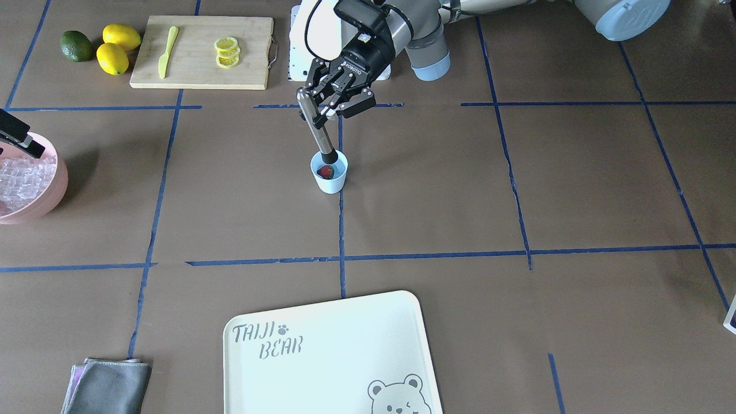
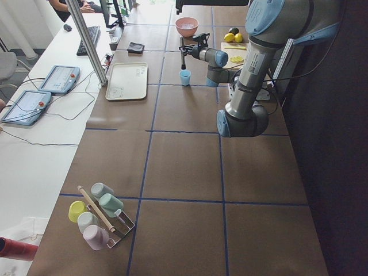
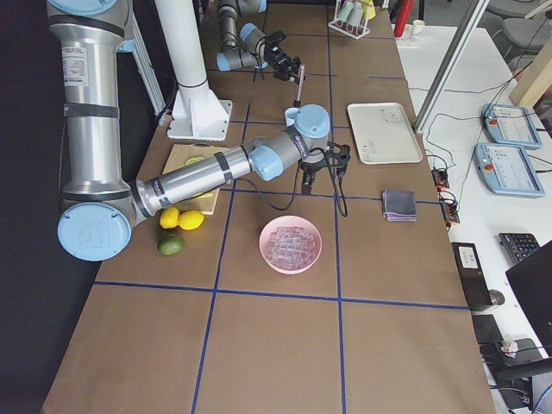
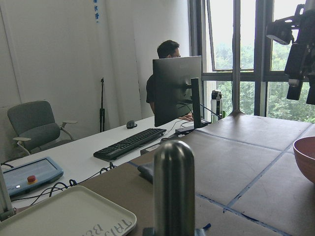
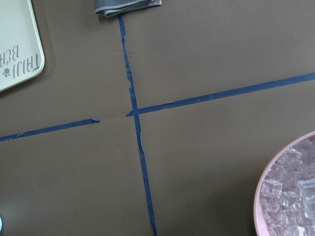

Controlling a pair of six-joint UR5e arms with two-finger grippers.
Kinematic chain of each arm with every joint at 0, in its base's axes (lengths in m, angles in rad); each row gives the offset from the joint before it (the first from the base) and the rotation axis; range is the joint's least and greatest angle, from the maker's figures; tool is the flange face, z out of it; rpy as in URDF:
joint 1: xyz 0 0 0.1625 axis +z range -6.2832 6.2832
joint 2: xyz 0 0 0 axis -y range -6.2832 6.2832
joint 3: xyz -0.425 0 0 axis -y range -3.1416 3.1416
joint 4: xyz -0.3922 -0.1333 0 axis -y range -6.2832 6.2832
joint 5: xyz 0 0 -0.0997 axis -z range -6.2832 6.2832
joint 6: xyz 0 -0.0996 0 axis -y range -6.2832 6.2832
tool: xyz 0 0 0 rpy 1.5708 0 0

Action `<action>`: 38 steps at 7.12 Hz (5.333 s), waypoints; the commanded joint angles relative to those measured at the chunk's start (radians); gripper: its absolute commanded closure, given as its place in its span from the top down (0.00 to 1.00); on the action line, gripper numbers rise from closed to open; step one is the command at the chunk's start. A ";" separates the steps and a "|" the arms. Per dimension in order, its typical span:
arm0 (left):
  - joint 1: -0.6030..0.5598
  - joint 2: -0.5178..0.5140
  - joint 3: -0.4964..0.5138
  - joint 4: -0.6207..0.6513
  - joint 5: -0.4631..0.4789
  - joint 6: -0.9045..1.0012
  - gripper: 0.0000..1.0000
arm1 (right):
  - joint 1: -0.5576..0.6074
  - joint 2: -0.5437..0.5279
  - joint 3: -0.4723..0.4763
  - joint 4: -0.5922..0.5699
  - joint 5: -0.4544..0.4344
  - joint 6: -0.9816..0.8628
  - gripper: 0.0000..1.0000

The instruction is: Mash ice and strawberries in cup

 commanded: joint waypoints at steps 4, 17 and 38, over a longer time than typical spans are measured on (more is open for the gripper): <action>-0.229 0.326 -0.077 0.020 0.012 -0.054 0.00 | 0.000 0.001 -0.001 0.002 -0.003 -0.002 1.00; -0.788 0.604 -0.019 1.116 -0.906 -0.091 0.00 | 0.000 -0.056 0.000 0.006 -0.008 -0.023 1.00; -1.120 0.518 -0.297 1.605 -1.321 0.158 1.00 | 0.159 0.039 -0.033 -0.268 0.006 -0.411 1.00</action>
